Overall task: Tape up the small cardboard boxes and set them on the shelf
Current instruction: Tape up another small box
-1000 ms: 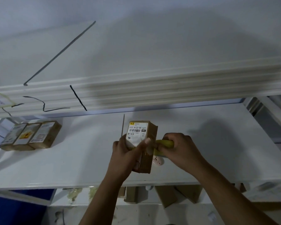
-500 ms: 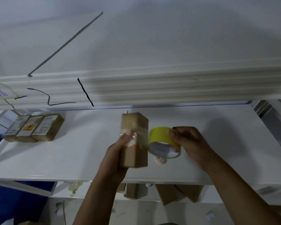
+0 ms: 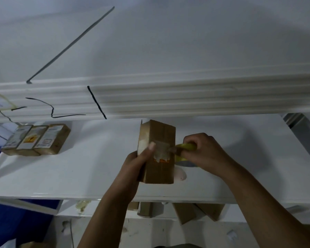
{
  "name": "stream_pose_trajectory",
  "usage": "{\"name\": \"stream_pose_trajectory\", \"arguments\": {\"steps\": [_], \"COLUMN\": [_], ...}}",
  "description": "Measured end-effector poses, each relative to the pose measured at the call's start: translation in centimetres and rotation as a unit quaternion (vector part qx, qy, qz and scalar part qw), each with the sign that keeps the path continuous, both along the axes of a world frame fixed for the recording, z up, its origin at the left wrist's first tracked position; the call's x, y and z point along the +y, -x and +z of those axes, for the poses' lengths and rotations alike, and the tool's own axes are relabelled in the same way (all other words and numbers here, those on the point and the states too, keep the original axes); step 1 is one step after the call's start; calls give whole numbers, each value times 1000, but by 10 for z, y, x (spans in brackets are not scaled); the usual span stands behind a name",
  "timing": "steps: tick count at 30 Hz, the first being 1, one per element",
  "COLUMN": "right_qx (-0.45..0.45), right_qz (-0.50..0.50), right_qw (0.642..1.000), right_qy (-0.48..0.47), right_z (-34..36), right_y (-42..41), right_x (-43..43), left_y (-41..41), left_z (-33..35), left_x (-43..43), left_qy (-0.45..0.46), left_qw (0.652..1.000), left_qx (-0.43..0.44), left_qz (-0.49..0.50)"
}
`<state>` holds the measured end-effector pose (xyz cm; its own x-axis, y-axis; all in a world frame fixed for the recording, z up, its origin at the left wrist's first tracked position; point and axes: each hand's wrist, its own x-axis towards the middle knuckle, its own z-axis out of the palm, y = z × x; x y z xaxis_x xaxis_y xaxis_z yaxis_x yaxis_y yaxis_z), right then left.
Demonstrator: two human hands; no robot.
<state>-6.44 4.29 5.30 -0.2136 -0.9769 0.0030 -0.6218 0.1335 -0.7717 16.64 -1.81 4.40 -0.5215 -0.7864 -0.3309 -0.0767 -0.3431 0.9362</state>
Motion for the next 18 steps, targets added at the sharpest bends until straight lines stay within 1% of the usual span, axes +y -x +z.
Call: {"name": "stream_pose_trajectory", "arguments": {"steps": [2, 3, 4, 5, 7, 8, 9, 10, 11, 12, 13, 14, 15, 16, 18], "right_qx": [1, -18, -67, -135, -267, -304, -324, -317, -276, -196, -89, 25, 113, 171, 242], "right_qz": [11, 21, 36, 57, 91, 100, 105, 97, 76, 46, 6, -38, -65, -70, -57], "right_qw": [1000, 999, 997, 989, 958, 946, 939, 942, 957, 978, 993, 992, 977, 960, 928], "right_qy": [-9, -17, -25, -34, -47, -49, -51, -52, -52, -56, -76, -116, -167, -213, -277], "right_z": [-4, -7, -10, -14, -28, -36, -44, -51, -58, -64, -69, -73, -76, -80, -85], "right_y": [0, 4, 10, 16, 22, 24, 24, 26, 29, 33, 40, 46, 51, 54, 53], "right_x": [-3, -4, -4, -4, -3, -3, -5, -8, -14, -21, -28, -36, -42, -50, -68], "left_y": [4, 3, 2, -1, -8, -10, -13, -15, -16, -17, -17, -15, -10, -2, 16], "left_z": [-7, -11, -17, -24, -34, -38, -43, -49, -55, -62, -71, -79, -86, -93, -105], "left_x": [-6, -10, -15, -19, -28, -32, -36, -40, -45, -50, -55, -59, -61, -64, -70], "left_qy": [40, 42, 30, 7, -45, -62, -69, -67, -57, -42, -25, -6, 16, 37, 67], "left_qw": [997, 995, 994, 994, 994, 993, 993, 992, 991, 988, 985, 982, 979, 975, 966], "left_qx": [-32, -32, -22, -4, 35, 45, 45, 35, 15, -11, -36, -61, -87, -116, -169], "left_qz": [57, 85, 101, 106, 94, 87, 87, 98, 120, 146, 167, 178, 184, 186, 187]}}
